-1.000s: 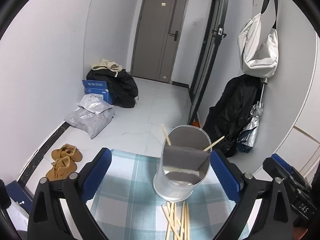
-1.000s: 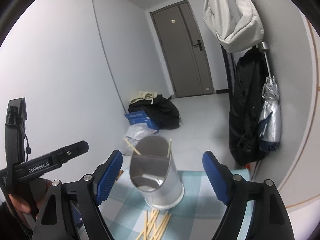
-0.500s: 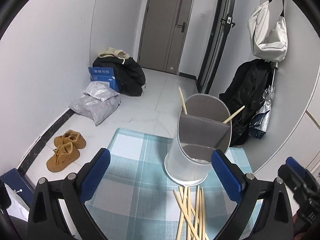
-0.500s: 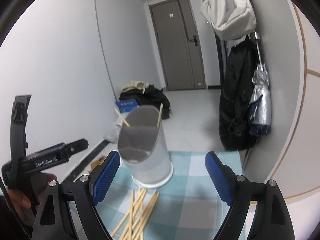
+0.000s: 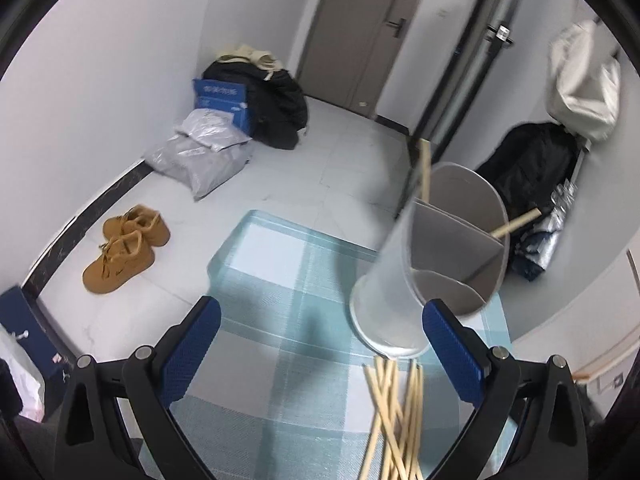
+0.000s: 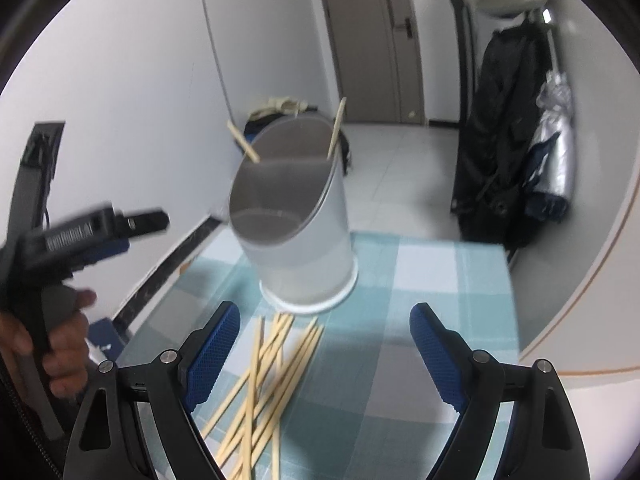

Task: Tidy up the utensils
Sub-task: 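Move both tools back down toward the remaining chopsticks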

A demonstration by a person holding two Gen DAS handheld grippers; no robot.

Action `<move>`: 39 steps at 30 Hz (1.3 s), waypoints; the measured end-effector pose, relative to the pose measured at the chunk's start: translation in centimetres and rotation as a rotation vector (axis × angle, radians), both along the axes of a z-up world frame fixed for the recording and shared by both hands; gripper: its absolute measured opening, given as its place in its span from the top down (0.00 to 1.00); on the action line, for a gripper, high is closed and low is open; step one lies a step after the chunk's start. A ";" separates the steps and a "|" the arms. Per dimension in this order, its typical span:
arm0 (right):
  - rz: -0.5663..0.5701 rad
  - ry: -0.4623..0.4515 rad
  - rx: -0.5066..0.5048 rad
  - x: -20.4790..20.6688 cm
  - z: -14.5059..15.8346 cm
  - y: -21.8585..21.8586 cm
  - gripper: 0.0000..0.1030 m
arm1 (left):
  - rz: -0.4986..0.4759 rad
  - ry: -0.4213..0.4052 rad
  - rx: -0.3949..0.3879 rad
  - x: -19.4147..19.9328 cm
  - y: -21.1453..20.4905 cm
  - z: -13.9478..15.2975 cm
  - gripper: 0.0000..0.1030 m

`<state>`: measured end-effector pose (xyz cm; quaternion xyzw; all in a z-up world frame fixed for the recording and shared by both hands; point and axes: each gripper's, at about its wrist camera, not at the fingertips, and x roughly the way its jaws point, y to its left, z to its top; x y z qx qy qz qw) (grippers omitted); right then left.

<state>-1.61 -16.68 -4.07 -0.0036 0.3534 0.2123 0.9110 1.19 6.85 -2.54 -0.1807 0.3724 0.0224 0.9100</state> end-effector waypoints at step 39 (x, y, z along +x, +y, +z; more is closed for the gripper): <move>0.193 0.199 -0.289 4.0 -6.3 10.3 1.00 | 0.184 0.201 -0.189 2.4 7.1 -4.0 0.04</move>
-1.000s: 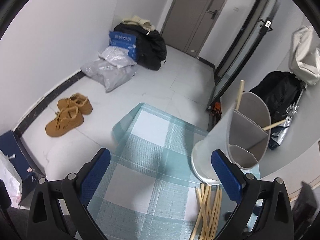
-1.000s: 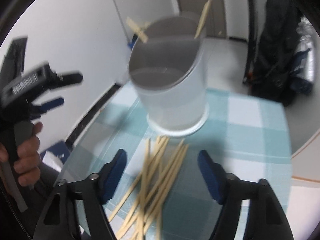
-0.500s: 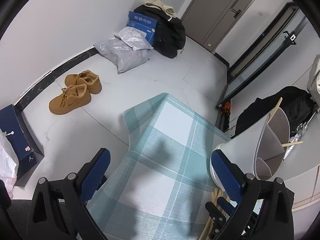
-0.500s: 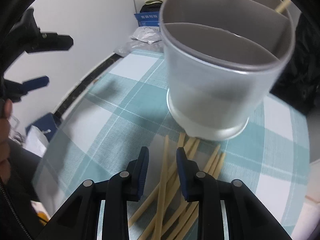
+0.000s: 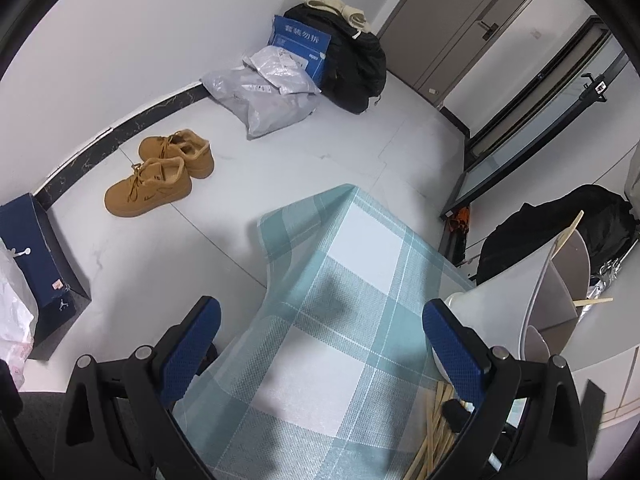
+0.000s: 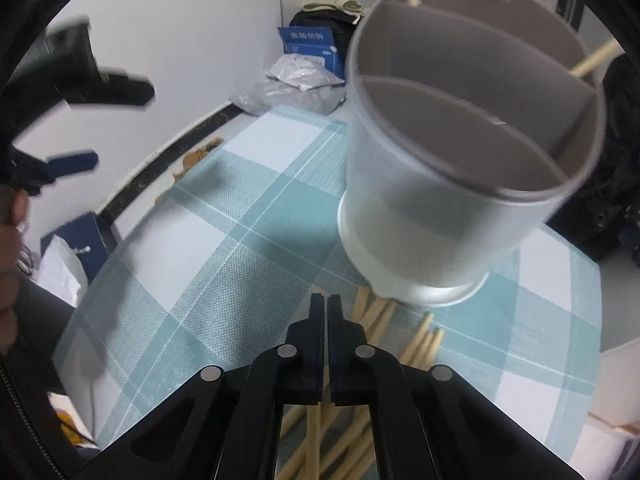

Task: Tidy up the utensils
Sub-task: 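Move both tools back down toward the remaining chopsticks, then grasp a chopstick with the right tool and lift it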

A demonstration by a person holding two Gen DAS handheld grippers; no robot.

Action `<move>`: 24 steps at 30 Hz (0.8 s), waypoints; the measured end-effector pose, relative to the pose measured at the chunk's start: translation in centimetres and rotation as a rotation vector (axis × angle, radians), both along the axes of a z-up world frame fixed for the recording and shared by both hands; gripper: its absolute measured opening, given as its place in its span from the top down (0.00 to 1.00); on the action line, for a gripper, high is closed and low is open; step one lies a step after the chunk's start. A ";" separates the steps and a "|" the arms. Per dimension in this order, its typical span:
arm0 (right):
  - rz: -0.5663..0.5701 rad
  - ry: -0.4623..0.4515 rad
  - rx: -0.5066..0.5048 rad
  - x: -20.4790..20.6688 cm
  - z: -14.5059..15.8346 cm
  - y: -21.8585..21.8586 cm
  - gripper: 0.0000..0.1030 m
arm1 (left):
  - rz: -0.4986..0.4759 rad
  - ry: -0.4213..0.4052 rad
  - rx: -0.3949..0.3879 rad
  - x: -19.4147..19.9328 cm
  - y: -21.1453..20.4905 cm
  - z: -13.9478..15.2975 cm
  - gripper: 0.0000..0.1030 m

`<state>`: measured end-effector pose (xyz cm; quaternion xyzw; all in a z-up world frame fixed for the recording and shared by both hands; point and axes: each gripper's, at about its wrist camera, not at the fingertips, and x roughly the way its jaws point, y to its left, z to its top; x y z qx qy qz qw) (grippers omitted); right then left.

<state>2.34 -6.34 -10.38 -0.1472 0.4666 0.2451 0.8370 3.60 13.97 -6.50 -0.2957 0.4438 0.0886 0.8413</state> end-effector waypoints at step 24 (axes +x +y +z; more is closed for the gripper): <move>0.085 0.101 0.053 0.9 -0.6 1.2 0.72 | 0.025 -0.014 0.038 -1.1 -1.3 0.7 0.04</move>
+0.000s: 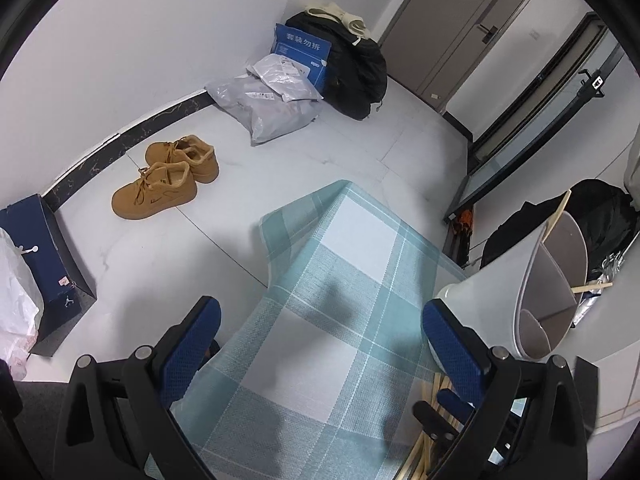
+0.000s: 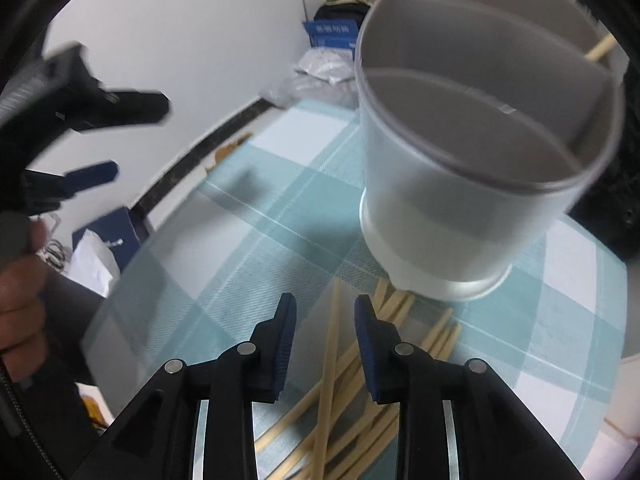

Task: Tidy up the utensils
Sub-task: 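Grasp a chopstick with the right tool and lift it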

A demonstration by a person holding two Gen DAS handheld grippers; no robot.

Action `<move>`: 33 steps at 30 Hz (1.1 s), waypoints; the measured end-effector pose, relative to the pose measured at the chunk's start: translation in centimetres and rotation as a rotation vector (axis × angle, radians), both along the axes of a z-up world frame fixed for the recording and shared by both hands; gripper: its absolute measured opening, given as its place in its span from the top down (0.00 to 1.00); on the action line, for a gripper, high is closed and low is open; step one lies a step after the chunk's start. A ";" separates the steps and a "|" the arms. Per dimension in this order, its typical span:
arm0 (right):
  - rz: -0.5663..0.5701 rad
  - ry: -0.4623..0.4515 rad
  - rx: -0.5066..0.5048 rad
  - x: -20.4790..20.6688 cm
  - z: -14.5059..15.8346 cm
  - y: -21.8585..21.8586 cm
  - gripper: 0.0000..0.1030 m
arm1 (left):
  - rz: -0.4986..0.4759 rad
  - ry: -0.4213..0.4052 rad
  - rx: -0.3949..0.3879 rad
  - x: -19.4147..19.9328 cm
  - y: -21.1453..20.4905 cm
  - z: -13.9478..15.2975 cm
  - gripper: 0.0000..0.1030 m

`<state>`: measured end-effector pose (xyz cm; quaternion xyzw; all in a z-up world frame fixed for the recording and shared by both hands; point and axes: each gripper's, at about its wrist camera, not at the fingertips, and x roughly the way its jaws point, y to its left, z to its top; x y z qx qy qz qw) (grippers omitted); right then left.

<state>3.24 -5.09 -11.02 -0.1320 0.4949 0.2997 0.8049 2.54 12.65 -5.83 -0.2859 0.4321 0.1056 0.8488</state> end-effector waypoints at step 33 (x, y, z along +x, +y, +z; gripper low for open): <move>-0.355 -0.111 0.384 -1.8 8.1 -15.8 0.96 | -0.452 0.059 0.252 0.2 -11.1 -1.9 0.04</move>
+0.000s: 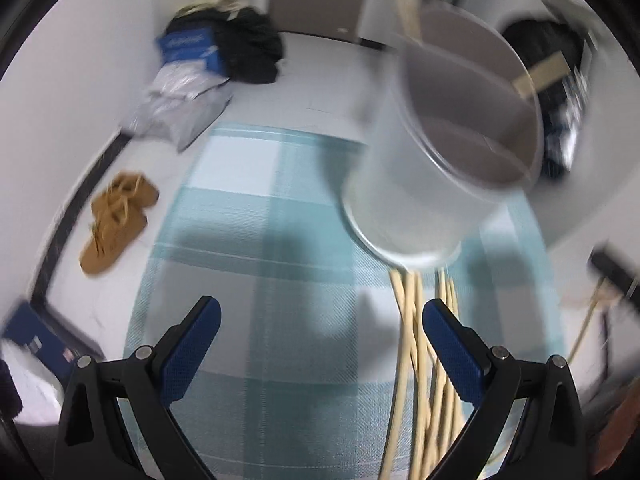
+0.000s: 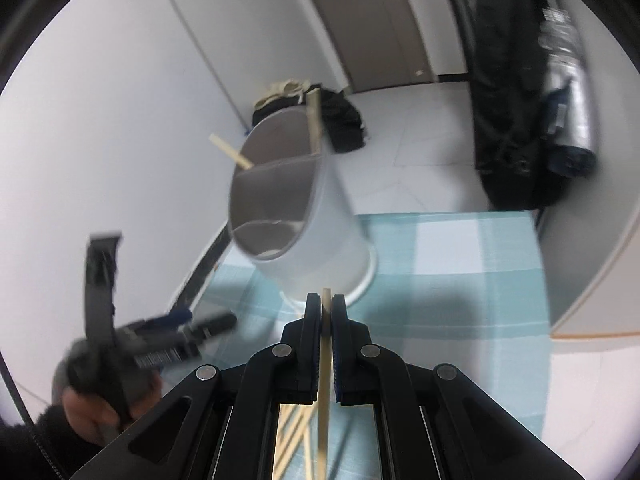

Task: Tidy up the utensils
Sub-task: 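Grasp a chopstick with the right tool and lift it, then grasp a chopstick with the left tool while the right tool holds its own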

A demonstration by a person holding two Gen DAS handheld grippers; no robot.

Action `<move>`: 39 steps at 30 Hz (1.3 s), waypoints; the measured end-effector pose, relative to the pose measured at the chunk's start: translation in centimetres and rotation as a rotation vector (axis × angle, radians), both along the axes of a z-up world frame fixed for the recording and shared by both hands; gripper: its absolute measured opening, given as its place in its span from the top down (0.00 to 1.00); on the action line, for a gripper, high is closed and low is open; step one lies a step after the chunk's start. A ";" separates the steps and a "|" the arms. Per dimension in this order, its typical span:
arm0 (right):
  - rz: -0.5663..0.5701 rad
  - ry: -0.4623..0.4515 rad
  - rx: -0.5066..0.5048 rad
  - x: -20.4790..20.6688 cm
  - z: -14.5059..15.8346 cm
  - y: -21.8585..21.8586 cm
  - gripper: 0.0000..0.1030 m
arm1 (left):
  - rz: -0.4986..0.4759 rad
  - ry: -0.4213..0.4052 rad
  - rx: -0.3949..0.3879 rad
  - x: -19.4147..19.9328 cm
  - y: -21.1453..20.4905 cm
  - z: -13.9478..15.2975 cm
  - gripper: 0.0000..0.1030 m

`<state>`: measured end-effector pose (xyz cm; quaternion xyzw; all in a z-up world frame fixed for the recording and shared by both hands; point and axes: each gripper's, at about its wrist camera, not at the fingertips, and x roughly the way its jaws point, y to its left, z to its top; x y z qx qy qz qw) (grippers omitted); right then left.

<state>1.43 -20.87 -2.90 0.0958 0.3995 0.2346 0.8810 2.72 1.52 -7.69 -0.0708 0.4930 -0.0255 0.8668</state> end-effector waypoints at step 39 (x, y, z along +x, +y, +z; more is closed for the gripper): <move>-0.098 -0.086 0.123 -1.0 0.4 -5.4 0.96 | -0.109 0.153 0.092 1.9 -4.1 -2.7 0.94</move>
